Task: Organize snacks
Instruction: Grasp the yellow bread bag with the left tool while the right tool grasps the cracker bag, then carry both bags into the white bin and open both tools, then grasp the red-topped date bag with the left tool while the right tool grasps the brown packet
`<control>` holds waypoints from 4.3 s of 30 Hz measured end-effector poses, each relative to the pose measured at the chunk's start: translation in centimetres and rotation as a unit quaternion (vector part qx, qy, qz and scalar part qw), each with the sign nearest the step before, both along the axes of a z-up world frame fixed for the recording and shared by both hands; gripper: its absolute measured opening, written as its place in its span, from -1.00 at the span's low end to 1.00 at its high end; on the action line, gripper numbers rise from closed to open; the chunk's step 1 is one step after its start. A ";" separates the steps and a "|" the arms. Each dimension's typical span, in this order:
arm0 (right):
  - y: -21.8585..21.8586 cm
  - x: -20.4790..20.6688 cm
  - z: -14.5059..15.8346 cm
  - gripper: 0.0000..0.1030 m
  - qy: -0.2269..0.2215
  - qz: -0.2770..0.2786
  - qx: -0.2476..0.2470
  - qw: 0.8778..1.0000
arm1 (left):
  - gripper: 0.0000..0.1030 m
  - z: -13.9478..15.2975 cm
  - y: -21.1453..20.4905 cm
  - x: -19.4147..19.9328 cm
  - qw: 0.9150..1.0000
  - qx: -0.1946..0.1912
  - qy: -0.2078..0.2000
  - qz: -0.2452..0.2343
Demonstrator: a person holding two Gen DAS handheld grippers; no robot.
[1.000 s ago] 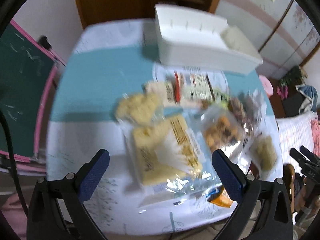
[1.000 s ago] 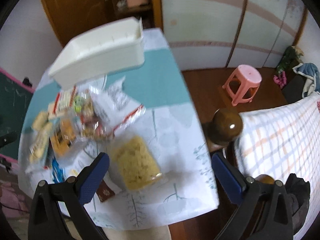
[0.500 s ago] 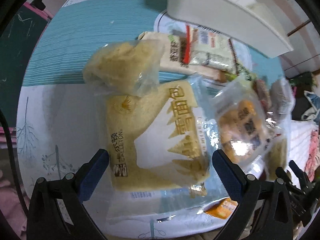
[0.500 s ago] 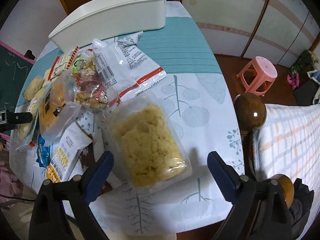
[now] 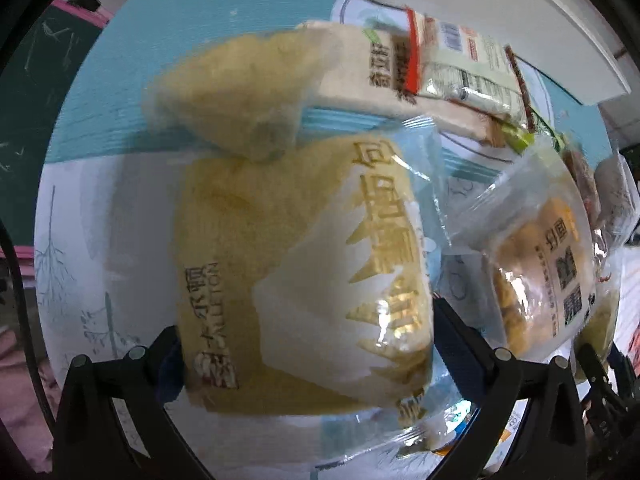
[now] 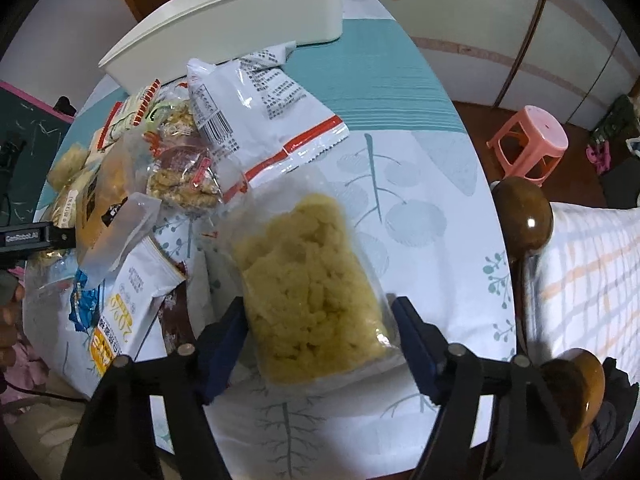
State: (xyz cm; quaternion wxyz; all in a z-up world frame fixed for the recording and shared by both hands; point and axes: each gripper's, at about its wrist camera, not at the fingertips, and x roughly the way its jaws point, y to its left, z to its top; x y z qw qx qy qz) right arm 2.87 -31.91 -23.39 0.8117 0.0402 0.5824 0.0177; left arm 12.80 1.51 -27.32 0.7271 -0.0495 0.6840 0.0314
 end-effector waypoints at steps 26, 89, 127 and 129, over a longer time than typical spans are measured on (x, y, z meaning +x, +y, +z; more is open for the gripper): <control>1.8 -1.3 4.7 0.24 -0.043 -0.001 0.087 0.995 | 0.76 9.5 -0.5 -6.1 0.981 -0.037 -0.165 -0.092; 5.5 18.4 22.0 0.96 -0.263 -0.061 0.073 0.960 | 1.00 24.6 -3.3 13.0 0.935 -0.054 -0.325 -0.134; 8.4 -3.9 12.0 0.95 -0.205 0.103 -0.038 0.973 | 1.00 12.7 0.9 -8.3 0.945 -0.054 -0.249 -0.203; 7.9 -4.6 9.7 0.95 -0.184 0.101 -0.038 0.977 | 1.00 11.0 0.6 -8.9 0.948 -0.045 -0.238 -0.207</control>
